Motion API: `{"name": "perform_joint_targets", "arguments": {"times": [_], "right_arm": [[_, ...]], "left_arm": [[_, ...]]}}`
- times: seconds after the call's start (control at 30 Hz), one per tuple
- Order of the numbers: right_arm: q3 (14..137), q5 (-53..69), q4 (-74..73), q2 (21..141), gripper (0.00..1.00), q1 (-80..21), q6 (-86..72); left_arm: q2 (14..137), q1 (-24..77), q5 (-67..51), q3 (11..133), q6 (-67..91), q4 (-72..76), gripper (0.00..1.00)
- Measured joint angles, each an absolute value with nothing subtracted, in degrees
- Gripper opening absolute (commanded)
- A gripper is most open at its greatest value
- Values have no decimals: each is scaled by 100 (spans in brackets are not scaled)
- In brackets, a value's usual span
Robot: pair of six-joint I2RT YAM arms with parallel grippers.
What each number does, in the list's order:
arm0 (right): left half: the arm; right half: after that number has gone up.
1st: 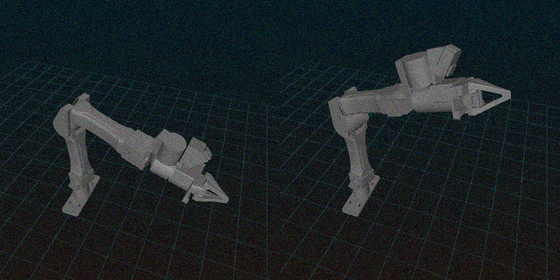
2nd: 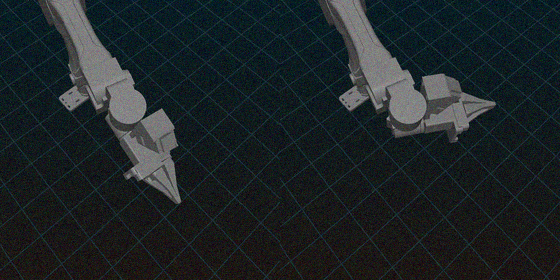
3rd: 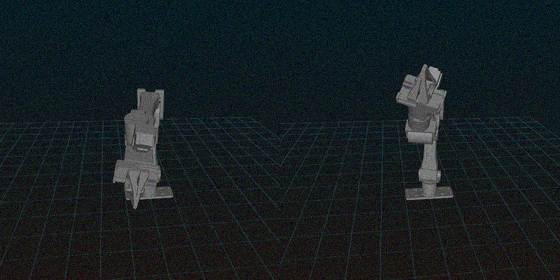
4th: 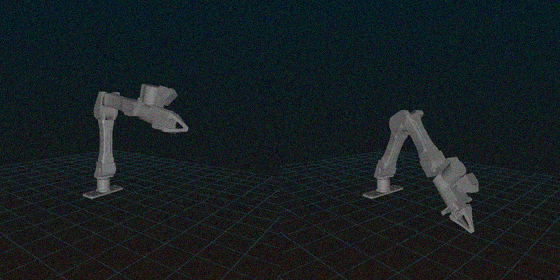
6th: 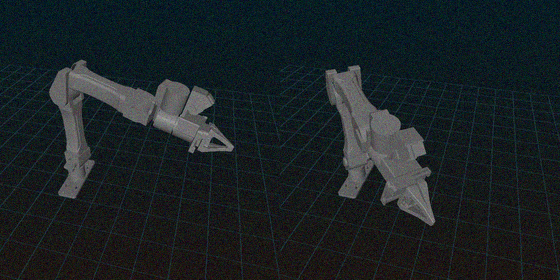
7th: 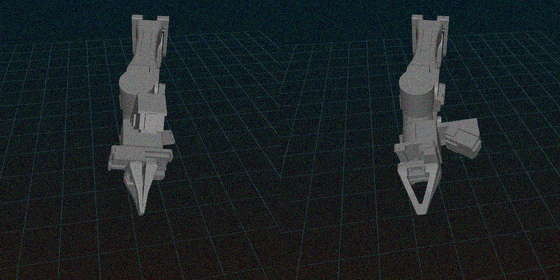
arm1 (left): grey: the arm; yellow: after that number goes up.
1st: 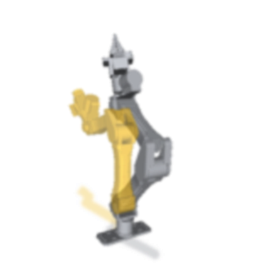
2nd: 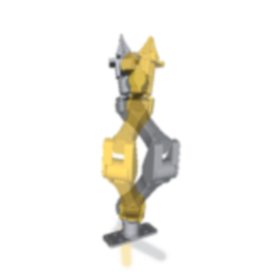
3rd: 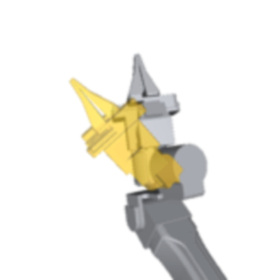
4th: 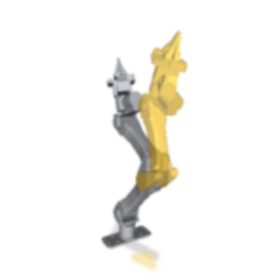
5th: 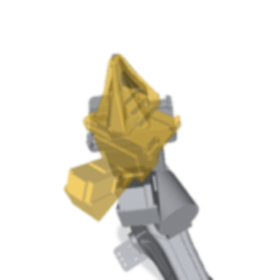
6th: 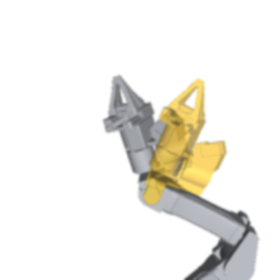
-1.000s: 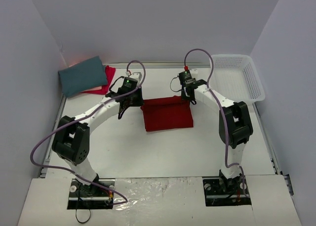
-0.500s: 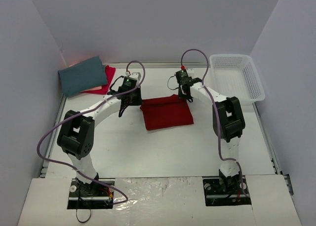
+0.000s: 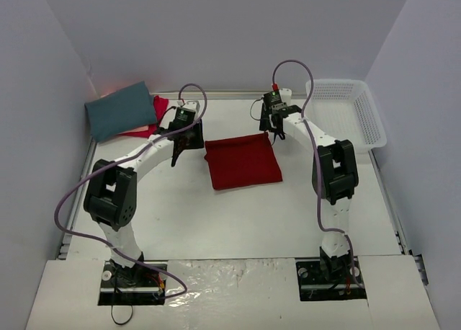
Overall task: Fold and stack the t-shirts
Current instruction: Fold the long partially folded tshirt into a neat square
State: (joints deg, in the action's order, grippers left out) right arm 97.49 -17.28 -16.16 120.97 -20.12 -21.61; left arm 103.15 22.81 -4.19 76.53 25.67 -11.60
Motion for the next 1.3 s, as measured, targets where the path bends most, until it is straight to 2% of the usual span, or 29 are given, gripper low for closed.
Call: {"name": "perform_joint_targets", "arguments": {"times": [0.2, 0.47, 0.53, 0.57, 0.6, 0.63, 0.67, 0.77, 1.0, 1.3], "right_arm": [[9907, -1754, -1612, 12020, 76, -2036, -1999], [9692, -1758, -1640, 11281, 75, -2344, -1621], [9421, -1780, -1638, 10919, 69, -2602, -1522], [9268, -1798, -1625, 10746, 63, -2755, -1490], [9122, -1796, -1623, 10595, 45, -2921, -1481], [8993, -1791, -1627, 10477, 34, -3065, -1463], [8901, -1765, -1623, 10403, 16, -3197, -1461], [8525, -1719, -1568, 10243, 0, -3577, -1533], [7782, -1678, -1540, 10226, 0, -3942, -1787], [7109, -1664, -1129, 10254, 0, -4375, -2130]], "left_arm": [[10003, 2314, -399, 7655, 2582, -1225, 33], [9000, 2370, -373, 7137, 2775, -1212, 33], [8661, 2388, -325, 6862, 2842, -1247, 33], [8523, 2394, -307, 6731, 2882, -1258, 33], [8357, 2399, -287, 6565, 2921, -1258, 33], [8180, 2403, -266, 6383, 2963, -1269, 33], [7999, 2405, -242, 6189, 3020, -1291, 33], [7505, 2421, -185, 5649, 3140, -1337, 33], [6438, 2622, -97, 4840, 3361, -1544, 33], [5546, 2744, 64, 4506, 3428, -1844, 33]]}}
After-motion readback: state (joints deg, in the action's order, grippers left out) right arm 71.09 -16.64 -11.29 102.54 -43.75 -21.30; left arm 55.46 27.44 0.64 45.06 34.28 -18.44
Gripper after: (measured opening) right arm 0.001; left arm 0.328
